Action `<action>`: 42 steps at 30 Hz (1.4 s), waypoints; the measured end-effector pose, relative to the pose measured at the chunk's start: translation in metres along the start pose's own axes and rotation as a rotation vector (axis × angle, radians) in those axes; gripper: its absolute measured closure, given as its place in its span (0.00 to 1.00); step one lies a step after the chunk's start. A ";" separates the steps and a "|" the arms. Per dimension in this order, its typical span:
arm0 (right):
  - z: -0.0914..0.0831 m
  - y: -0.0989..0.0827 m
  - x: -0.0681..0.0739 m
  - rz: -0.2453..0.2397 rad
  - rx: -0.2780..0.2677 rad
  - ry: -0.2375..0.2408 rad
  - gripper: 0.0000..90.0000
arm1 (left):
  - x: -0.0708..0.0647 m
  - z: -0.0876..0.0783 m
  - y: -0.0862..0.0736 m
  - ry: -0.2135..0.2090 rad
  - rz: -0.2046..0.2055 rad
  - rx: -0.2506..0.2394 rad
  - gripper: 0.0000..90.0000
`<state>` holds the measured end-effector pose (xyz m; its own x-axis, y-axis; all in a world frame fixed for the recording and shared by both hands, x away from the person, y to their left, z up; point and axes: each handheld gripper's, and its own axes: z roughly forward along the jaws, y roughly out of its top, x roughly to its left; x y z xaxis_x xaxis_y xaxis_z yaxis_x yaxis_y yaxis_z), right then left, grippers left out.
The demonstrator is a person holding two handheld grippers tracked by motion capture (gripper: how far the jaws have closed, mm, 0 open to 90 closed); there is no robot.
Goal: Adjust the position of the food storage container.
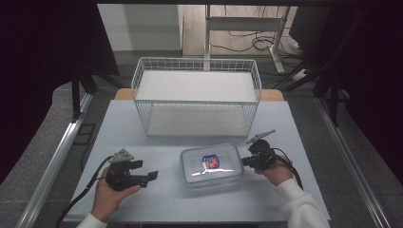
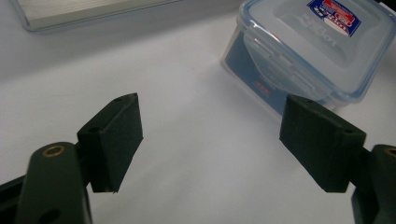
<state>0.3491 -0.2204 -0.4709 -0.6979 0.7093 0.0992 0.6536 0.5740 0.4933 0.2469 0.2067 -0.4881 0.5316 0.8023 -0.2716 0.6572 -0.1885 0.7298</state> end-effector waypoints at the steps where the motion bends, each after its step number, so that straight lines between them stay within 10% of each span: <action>1: 0.002 0.001 0.003 -0.004 0.004 0.012 0.99 | 0.000 0.000 0.000 0.001 0.000 0.000 0.23; 30: 0.019 0.009 0.039 -0.088 0.016 0.124 0.99 | 0.003 0.002 0.000 0.039 0.005 0.001 0.21; 42: -0.017 -0.017 0.025 -0.018 -0.197 0.073 0.99 | 0.010 0.000 0.000 0.029 -0.032 -0.028 0.22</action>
<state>0.3150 -0.2196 -0.4619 -0.7333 0.6636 0.1477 0.5756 0.4904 0.6544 0.2522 0.2145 -0.4912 0.4949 0.8236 -0.2771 0.6583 -0.1472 0.7383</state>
